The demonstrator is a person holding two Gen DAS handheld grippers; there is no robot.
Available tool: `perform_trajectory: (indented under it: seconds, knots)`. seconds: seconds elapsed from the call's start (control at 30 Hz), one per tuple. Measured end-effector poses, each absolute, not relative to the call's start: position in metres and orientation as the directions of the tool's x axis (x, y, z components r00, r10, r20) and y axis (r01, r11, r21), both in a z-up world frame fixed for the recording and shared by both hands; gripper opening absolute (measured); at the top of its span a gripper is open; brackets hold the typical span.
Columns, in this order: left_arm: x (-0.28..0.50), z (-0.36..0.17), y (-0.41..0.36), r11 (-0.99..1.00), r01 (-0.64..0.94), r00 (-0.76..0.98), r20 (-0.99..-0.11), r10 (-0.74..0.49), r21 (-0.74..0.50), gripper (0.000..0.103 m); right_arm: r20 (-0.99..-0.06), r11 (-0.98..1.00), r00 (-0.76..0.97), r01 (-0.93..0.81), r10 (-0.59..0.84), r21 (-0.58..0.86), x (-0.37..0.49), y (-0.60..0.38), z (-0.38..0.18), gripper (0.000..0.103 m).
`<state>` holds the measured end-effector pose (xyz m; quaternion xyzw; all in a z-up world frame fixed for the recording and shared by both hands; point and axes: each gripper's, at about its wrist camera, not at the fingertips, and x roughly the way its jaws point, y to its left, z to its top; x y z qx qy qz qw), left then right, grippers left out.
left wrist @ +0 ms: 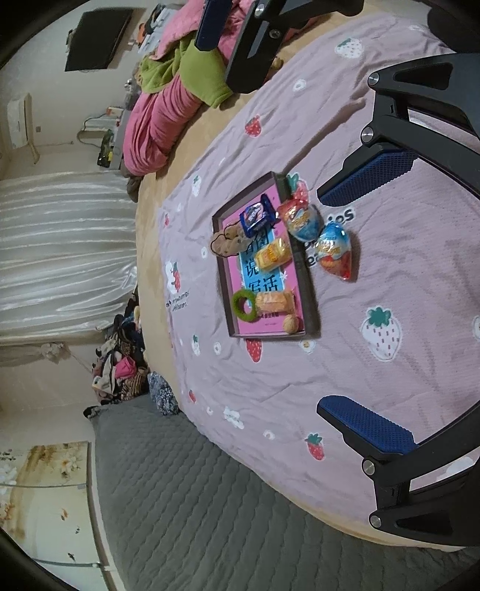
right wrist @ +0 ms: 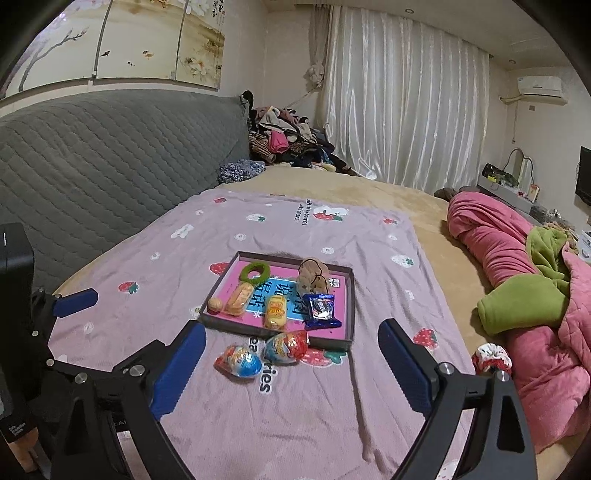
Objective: Organize objects
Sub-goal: 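Lift both open tools away from the tray toward the two Kinder egg packs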
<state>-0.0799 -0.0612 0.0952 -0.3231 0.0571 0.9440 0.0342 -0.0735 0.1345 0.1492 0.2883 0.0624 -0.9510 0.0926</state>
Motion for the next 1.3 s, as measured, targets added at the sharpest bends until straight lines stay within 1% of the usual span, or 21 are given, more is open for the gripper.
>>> perform_trajectory:
  seconds: [0.83,1.3]
  knots:
    - [-0.034,0.067,-0.035,-0.986,-0.135,-0.768,-0.639,0.039,0.101,0.102,-0.611,-0.978,-0.782,0.199,-0.124,-0.055,-0.034,0.149,0.120,0.095]
    - [-0.040,0.049,-0.032,-0.985,-0.142,-0.749,-0.661,0.044,0.096,0.102,-0.635,-0.979,-0.763,0.199,-0.123,-0.050,-0.044,0.151,0.102,0.095]
